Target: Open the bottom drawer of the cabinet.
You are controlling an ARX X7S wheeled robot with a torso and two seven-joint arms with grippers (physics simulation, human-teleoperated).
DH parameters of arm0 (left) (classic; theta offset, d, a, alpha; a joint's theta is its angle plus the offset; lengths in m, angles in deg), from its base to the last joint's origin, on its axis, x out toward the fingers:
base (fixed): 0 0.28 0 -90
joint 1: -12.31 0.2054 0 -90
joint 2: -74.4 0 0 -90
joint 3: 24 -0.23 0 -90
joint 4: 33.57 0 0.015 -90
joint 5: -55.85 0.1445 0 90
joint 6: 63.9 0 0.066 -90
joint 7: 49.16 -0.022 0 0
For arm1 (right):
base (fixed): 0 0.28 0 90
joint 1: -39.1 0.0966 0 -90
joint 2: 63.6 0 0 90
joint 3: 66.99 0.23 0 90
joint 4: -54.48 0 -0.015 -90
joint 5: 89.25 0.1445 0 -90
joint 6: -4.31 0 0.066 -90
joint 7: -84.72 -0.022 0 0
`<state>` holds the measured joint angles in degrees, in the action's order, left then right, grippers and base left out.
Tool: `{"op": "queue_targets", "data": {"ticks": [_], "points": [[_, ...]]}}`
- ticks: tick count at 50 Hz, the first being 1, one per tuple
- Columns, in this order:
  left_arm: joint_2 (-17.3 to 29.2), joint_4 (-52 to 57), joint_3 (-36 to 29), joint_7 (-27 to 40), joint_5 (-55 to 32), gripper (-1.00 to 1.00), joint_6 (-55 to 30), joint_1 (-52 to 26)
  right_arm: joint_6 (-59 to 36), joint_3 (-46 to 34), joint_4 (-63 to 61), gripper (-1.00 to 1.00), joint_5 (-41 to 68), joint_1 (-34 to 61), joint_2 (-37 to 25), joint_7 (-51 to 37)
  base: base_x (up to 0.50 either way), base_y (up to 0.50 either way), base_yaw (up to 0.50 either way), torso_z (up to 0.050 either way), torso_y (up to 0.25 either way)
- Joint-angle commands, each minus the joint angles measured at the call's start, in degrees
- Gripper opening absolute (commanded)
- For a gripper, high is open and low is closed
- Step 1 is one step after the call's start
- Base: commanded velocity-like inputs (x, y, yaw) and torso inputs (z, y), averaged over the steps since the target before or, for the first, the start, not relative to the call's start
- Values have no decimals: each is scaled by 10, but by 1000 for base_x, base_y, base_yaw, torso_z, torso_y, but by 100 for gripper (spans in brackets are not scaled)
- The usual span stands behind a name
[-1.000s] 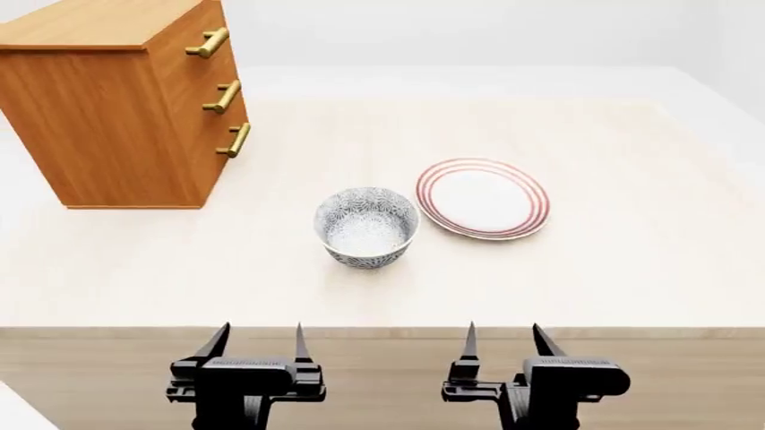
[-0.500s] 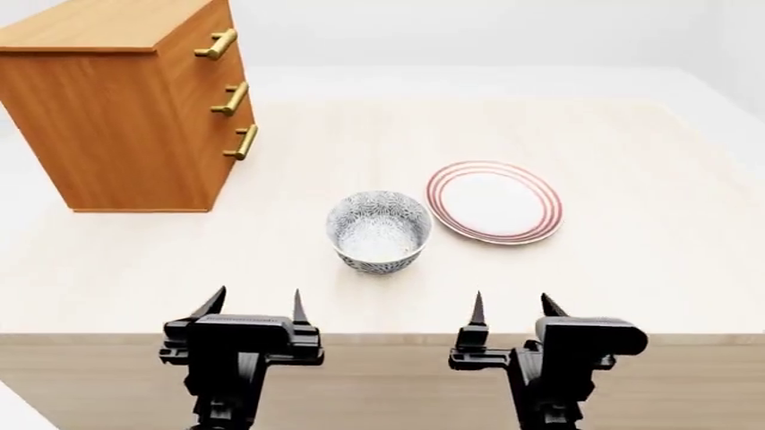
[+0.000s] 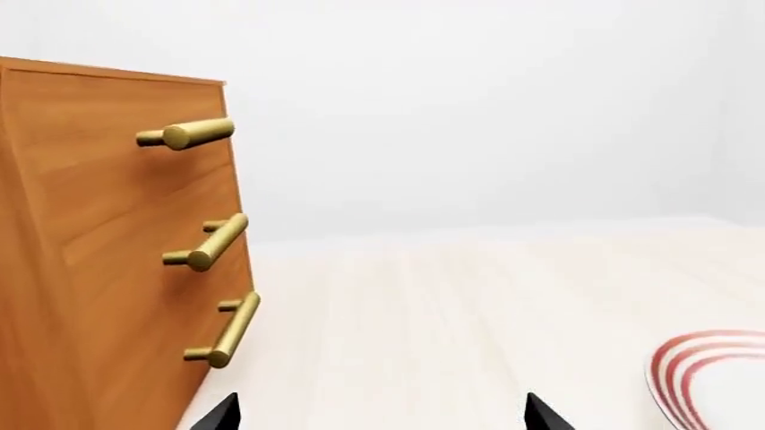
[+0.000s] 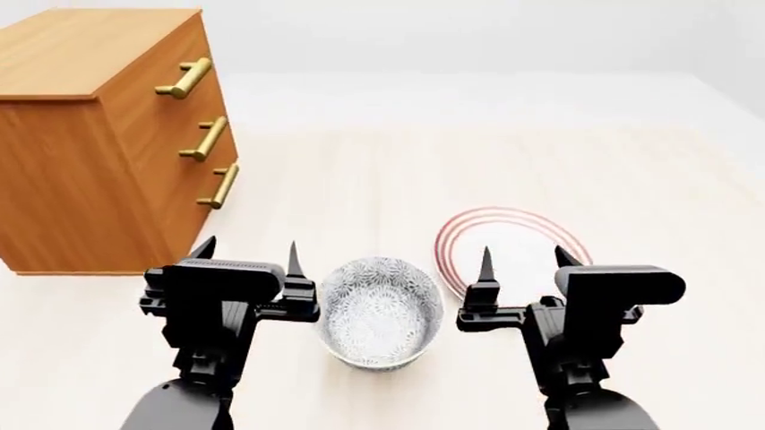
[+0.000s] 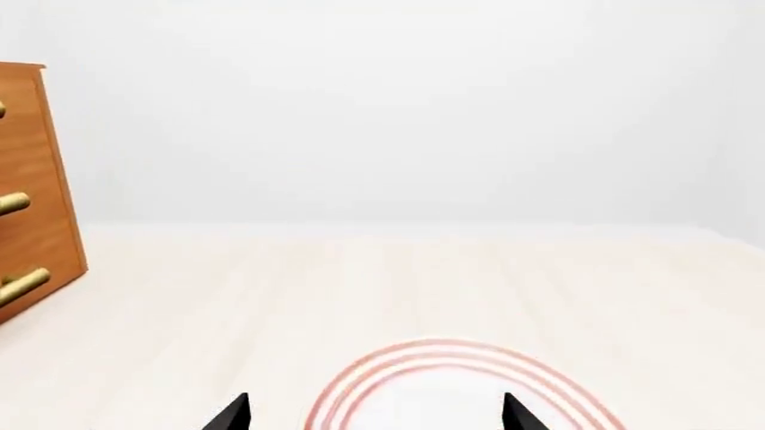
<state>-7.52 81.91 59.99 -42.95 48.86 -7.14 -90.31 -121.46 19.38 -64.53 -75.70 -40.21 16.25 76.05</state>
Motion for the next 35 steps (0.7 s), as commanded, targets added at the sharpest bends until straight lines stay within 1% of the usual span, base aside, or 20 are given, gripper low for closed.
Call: {"op": "queue_targets", "data": {"ticks": [1,28,35], "points": [[5,9,-3,5,-6,100,-14,-7,-13,-2,-9,100,7,4,-5,-4,500,0,0,0,0],[14,1,-10,15,-15,100,-5,-2,1,-6,1,100,16,2,-10,-9,500,0,0,0,1],[16,2,-12,16,-20,100,-10,-4,0,-10,2,100,13,5,-13,-14,0,0,0,0,0]]}}
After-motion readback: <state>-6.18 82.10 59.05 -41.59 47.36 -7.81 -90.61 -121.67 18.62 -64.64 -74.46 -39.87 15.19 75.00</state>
